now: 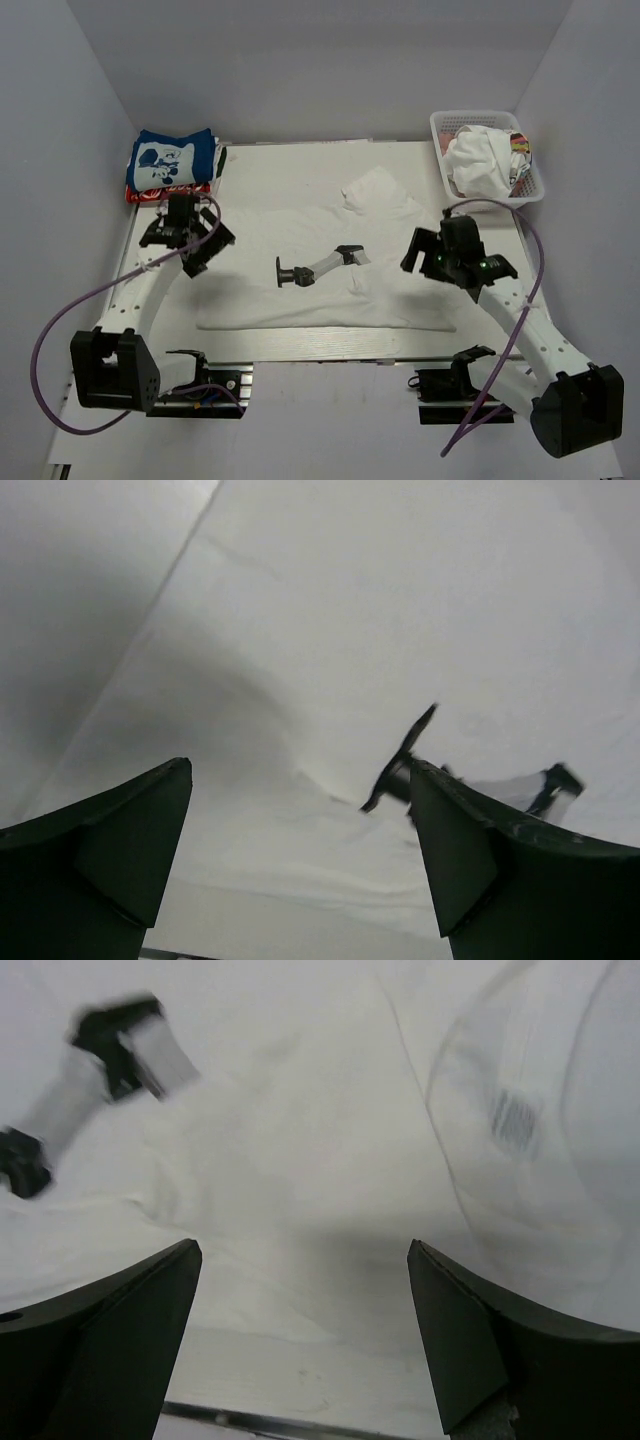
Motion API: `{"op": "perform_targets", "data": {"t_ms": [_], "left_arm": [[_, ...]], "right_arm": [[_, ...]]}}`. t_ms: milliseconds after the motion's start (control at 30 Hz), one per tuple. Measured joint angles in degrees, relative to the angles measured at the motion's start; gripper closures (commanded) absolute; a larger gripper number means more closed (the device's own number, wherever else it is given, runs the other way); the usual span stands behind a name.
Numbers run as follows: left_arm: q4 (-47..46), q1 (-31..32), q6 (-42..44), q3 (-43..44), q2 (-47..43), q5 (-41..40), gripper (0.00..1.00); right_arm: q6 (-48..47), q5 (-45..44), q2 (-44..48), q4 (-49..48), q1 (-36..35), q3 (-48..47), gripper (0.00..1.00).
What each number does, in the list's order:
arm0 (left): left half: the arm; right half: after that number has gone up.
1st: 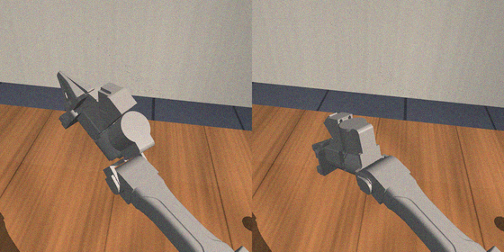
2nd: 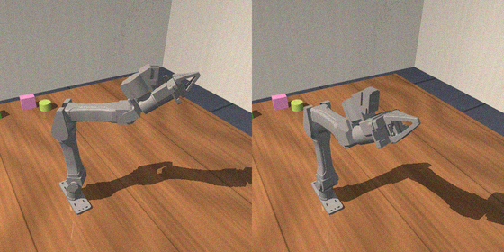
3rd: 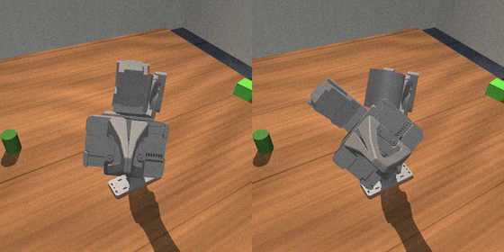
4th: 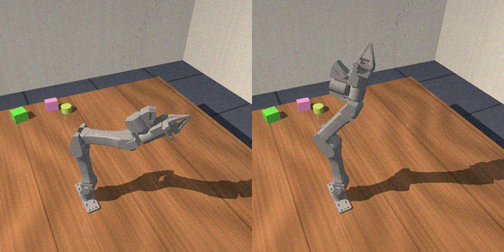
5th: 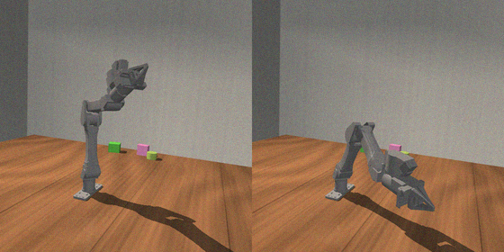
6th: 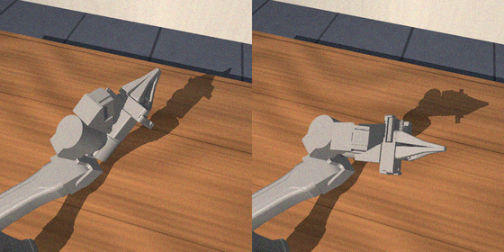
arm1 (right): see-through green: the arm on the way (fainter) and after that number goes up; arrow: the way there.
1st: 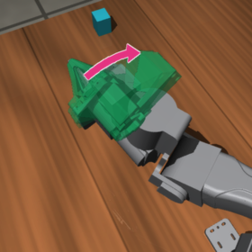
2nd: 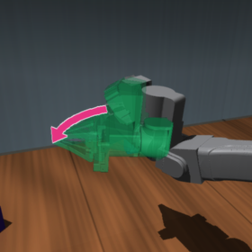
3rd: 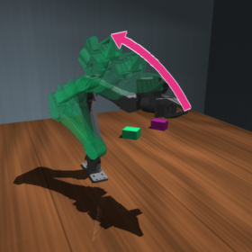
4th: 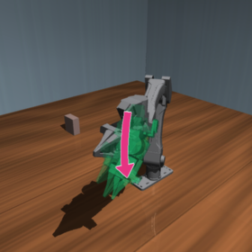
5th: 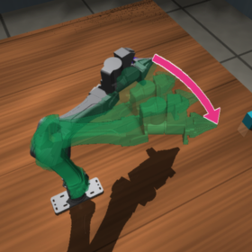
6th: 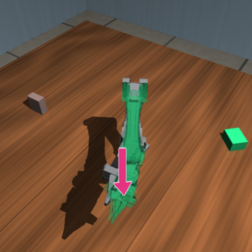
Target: Fold and stack the t-shirts
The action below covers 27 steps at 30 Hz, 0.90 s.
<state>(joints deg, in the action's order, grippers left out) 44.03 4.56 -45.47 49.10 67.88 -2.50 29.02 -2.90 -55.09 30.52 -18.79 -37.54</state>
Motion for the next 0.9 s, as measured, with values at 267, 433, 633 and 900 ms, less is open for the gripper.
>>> {"op": "perform_targets", "data": {"t_ms": [267,433,633,900], "left_arm": [[-2.62,-1.14,0.92,20.55,14.75,-11.08,0.00],[-3.52,-1.95,2.71,28.55,27.98,-13.86,0.00],[-4.90,-3.37,5.73,35.60,39.52,-15.15,0.07],[-7.67,-4.52,7.80,38.16,48.28,-15.15,0.32]], "right_arm": [[-2.45,-3.10,-9.51,-8.90,0.02,-18.73,0.10],[-3.34,-3.82,-19.08,-11.08,0.02,-25.99,0.10],[-7.76,-5.51,-34.36,-10.86,0.24,-40.79,0.10],[-14.84,-7.04,-54.40,-8.63,1.20,-61.81,0.10]]}}
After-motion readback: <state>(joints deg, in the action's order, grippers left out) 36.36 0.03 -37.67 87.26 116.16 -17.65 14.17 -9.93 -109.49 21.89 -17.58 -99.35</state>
